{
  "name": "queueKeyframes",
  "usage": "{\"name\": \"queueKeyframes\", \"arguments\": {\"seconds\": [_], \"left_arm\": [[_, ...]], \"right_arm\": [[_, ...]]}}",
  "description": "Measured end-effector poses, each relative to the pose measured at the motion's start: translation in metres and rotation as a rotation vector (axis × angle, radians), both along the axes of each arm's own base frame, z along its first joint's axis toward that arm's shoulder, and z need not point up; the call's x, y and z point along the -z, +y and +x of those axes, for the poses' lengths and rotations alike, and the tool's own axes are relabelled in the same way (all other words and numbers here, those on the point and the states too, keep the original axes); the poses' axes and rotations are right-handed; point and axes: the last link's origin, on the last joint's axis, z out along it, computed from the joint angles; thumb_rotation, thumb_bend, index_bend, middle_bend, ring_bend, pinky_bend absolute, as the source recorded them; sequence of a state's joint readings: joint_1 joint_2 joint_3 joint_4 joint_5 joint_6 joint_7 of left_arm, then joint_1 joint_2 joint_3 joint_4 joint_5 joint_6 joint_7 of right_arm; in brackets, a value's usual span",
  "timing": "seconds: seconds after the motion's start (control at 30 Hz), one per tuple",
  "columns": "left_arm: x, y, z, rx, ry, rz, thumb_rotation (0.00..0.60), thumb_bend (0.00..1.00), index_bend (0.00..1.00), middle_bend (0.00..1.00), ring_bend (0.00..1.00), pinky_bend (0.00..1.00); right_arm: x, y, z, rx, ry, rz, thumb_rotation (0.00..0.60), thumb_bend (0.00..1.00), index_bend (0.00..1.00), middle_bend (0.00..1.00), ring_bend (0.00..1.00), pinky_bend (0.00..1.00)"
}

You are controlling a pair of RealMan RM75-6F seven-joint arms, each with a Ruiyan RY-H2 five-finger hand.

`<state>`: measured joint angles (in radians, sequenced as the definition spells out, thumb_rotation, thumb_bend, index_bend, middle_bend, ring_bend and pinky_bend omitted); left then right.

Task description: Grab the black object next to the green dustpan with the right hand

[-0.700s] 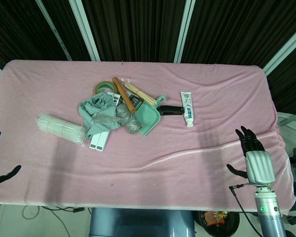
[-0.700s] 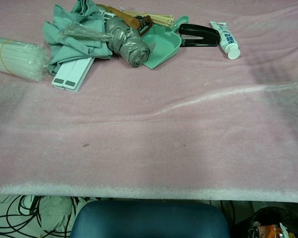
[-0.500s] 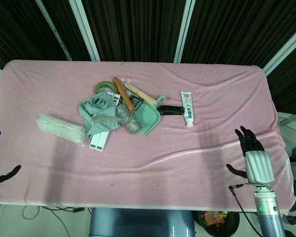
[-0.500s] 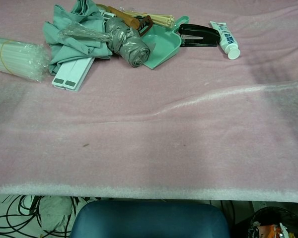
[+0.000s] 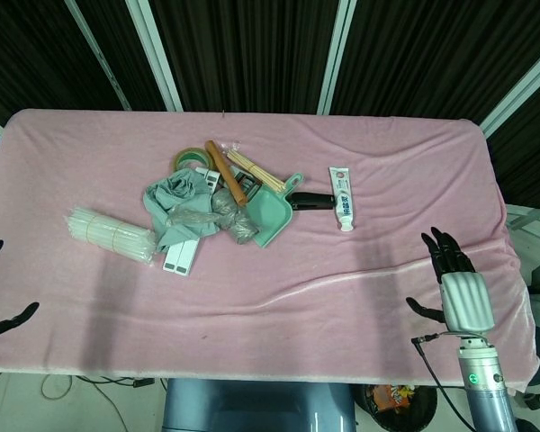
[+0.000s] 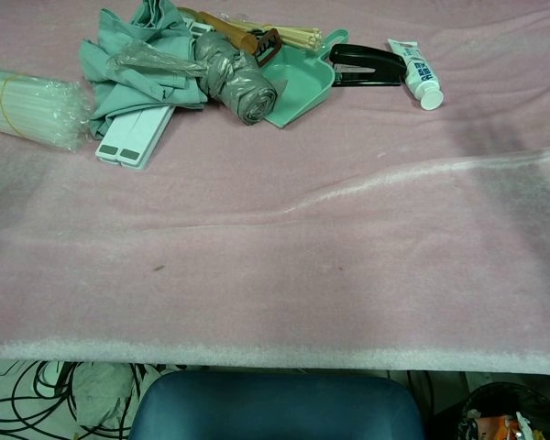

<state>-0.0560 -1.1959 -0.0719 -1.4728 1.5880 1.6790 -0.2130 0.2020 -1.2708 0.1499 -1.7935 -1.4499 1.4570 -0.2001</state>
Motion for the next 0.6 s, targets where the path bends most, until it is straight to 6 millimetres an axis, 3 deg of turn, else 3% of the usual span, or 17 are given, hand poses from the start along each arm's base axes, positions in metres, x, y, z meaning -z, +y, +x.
{"name": "queueKeyframes", "arguments": {"seconds": [0.17,0.3,0.6], "left_arm": [[0.000,0.000,0.000,-0.005,-0.001,-0.006,0.600,0.00,0.00,0.00,0.00,0.00],[0.000,0.001,-0.001,-0.011,-0.004,-0.007,0.600,0.00,0.00,0.00,0.00,0.00],[0.003,0.003,-0.003,-0.041,0.004,-0.022,0.600,0.00,0.00,0.00,0.00,0.00]], "right_arm": [[0.002,-0.022,0.020,-0.020,-0.025,0.021,0.600,0.13,0.00,0.01,0.00,0.22],[0.005,-0.052,0.044,-0.050,-0.033,0.041,0.600,0.17,0.00,0.08,0.06,0.23],[0.040,-0.142,0.115,-0.085,-0.037,0.156,0.600,0.19,0.07,0.14,0.10,0.25]]}}
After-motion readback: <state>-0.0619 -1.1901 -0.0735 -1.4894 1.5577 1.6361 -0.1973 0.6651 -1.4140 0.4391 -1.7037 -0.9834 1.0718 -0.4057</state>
